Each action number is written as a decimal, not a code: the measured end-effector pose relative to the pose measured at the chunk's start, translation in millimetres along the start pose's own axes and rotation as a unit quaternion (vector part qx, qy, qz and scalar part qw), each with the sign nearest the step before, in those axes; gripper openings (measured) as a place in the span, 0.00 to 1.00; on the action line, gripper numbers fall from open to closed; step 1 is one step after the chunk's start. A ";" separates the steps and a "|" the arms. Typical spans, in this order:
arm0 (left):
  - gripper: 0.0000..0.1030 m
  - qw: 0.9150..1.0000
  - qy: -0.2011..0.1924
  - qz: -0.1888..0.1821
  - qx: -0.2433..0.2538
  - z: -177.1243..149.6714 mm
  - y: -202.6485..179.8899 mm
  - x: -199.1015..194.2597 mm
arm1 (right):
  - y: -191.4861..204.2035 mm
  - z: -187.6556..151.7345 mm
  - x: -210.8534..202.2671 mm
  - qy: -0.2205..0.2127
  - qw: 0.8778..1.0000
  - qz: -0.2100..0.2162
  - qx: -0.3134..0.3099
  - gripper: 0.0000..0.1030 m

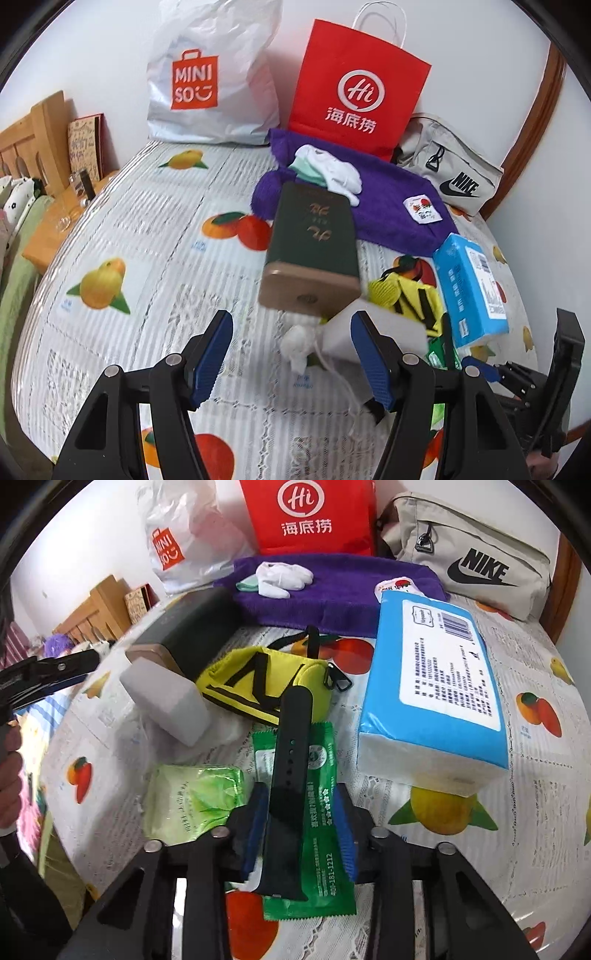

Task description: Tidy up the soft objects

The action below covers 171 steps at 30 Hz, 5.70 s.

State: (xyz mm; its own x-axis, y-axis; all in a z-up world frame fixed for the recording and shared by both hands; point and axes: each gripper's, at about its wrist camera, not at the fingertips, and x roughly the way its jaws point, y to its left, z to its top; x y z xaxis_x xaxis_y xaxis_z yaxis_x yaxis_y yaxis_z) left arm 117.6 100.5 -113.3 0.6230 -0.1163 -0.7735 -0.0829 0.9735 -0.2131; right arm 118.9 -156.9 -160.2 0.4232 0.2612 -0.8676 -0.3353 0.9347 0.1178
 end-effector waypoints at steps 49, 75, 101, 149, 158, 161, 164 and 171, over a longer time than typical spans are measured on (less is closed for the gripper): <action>0.79 0.990 -0.004 0.026 0.137 -31.8 -88.0 56.6 | -55.1 -47.6 -38.6 -0.038 0.998 -0.012 0.052 0.20; 0.78 0.998 -0.041 0.027 0.032 -14.6 -28.4 -1.6 | -43.5 -34.4 -76.0 -0.060 0.997 0.011 0.039 0.20; 0.78 0.999 -0.050 0.012 0.011 61.7 -39.6 -7.3 | -59.3 69.7 -97.7 -0.118 0.992 0.029 0.031 0.20; 0.78 0.999 0.048 -0.007 0.007 172.1 -55.5 142.2 | -142.6 227.3 66.7 -0.028 0.999 -0.002 0.045 0.20; 0.79 0.995 0.096 0.013 0.011 168.7 -61.7 175.5 | -144.8 232.2 84.9 -0.004 0.999 -0.005 0.038 0.20; 0.79 0.995 0.103 0.013 0.011 166.3 -61.4 180.7 | -146.7 231.7 90.1 0.004 0.999 -0.003 0.038 0.20; 0.80 0.993 0.113 0.015 0.010 165.6 -61.6 186.4 | -149.7 233.1 93.7 0.004 0.999 -0.003 0.044 0.20; 0.83 0.992 0.127 0.002 0.001 165.8 -63.6 198.1 | -149.7 235.3 98.3 0.009 0.999 -0.008 0.035 0.21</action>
State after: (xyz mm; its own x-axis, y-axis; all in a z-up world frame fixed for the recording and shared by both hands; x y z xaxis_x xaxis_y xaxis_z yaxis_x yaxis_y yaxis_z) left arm 375.2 48.2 -154.0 0.4075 -0.1587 -0.8993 -0.0820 0.9744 -0.2092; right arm 408.8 -214.4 -149.5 0.4131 0.2433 -0.8776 -0.2693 0.9532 0.1375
